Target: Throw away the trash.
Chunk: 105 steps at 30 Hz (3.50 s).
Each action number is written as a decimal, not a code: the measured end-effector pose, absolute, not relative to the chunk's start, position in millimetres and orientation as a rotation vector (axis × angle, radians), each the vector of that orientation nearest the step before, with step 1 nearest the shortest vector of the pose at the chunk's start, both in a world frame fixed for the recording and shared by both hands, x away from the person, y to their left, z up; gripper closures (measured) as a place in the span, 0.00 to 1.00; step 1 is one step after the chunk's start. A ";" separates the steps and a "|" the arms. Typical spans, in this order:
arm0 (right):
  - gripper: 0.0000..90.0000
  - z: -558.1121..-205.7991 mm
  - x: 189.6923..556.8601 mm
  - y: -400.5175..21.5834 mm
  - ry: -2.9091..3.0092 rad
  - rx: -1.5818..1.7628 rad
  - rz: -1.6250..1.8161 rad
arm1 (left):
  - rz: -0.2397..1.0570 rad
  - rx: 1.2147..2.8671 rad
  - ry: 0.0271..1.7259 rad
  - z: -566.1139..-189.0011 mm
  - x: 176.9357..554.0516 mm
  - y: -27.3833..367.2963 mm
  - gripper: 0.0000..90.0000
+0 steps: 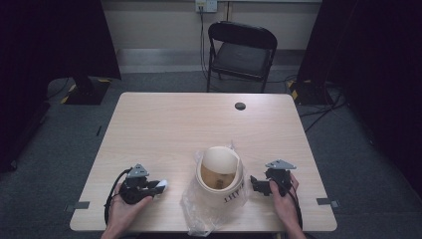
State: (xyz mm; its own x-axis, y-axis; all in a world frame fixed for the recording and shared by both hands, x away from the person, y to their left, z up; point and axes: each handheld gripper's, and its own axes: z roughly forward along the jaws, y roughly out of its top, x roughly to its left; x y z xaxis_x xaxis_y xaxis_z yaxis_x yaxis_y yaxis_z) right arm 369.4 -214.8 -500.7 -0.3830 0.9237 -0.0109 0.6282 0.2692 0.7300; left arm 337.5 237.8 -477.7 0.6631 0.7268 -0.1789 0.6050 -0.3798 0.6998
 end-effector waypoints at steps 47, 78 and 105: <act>0.11 -500.7 369.5 -214.9 2.108 1.400 0.905 | 0.267 1.882 0.783 -390.9 292.7 206.5 0.75; 0.11 -500.8 369.7 -215.0 2.109 1.395 0.907 | 0.224 1.902 0.594 -358.9 288.4 148.0 0.75; 0.11 -500.7 369.6 -215.0 2.108 1.397 0.906 | 0.118 1.992 0.581 -379.7 316.2 105.1 0.74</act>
State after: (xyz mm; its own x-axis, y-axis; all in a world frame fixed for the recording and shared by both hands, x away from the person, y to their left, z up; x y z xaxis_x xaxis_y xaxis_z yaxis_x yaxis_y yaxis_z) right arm 369.6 -215.0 -500.7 -0.3848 0.9229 -0.0124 0.6264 0.2710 0.7309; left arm 316.2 105.1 -379.7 0.8791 0.4479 -0.1633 0.3485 -0.3702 0.8611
